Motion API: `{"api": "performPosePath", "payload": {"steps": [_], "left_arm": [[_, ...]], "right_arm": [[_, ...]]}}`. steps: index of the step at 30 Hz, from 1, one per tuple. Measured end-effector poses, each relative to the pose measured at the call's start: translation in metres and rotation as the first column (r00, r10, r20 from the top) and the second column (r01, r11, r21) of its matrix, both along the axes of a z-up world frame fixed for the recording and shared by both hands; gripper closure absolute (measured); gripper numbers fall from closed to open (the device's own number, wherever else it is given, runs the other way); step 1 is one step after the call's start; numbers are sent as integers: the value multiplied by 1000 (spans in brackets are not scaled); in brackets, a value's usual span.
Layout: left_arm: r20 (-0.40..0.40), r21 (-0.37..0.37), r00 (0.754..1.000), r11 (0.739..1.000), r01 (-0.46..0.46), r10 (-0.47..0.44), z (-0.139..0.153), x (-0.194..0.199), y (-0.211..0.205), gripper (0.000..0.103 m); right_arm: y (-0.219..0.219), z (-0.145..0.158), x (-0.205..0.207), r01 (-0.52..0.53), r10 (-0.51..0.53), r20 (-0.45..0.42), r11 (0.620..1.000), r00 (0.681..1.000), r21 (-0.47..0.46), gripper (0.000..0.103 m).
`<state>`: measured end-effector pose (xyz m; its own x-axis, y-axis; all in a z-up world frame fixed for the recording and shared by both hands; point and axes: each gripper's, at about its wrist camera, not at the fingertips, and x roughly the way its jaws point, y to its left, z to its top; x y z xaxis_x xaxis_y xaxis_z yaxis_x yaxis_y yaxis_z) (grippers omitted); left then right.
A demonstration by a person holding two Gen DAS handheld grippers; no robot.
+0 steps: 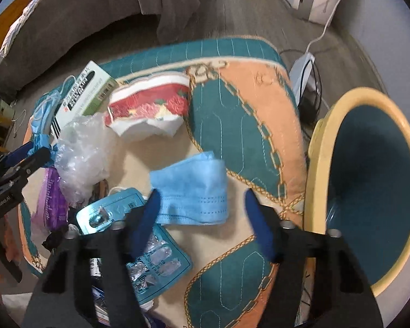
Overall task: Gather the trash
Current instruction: 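Grasp the blue cloth with the left tool while the right tool grasps a blue mask, then carry both items over the bin and open both tools to drop them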
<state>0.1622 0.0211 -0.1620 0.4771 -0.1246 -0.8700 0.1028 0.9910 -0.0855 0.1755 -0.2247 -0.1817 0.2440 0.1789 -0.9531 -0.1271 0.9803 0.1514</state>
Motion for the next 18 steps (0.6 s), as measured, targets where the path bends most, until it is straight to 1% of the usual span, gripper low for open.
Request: {"api": "performPosePath", "payload": {"steps": [1,3,4,5,6,7,9,11,15,16,18], "left_arm": [[0,-6,1000,1000,10,-10,1,0,-2,37],[-2,-19,999,999,34,-34,1,0,-5,53],[-4,-19,999,999,47,-48,3,0,-8,58],[-3,-17,998,998,60,-60,4,-1,-9,66],[-3,-12,998,997,70,-70,5,-3,-11,67],[4,11,997,997,80,-80,7,-6,-14,70],[19,41,995,995,96,-97,13,-12,-19,79],[37,63,994,993,100,-102,21,-16,-20,82],[105,101,988,990,99,-110,48,-29,-25,82],[132,106,984,989,107,-121,58,-34,-29,82],[170,92,975,987,129,-143,75,-42,-37,82]], "right_arm": [[0,-2,0,0,0,-13,1000,1000,16,61],[0,-4,0,0,1,-30,999,1000,33,70],[0,-2,-1,-1,3,-32,999,999,39,74],[0,1,-2,-4,5,-29,999,1000,46,75],[0,4,-4,-5,6,-23,999,1000,49,77],[1,9,-6,-8,8,-12,999,1000,49,78],[2,23,-12,-20,20,25,999,1000,32,78],[0,37,-17,-19,18,59,999,998,26,79],[-14,63,-21,17,-21,117,999,993,33,79],[-19,71,-23,22,-27,130,999,991,40,79],[-29,86,-26,25,-33,163,998,986,54,79]]}}
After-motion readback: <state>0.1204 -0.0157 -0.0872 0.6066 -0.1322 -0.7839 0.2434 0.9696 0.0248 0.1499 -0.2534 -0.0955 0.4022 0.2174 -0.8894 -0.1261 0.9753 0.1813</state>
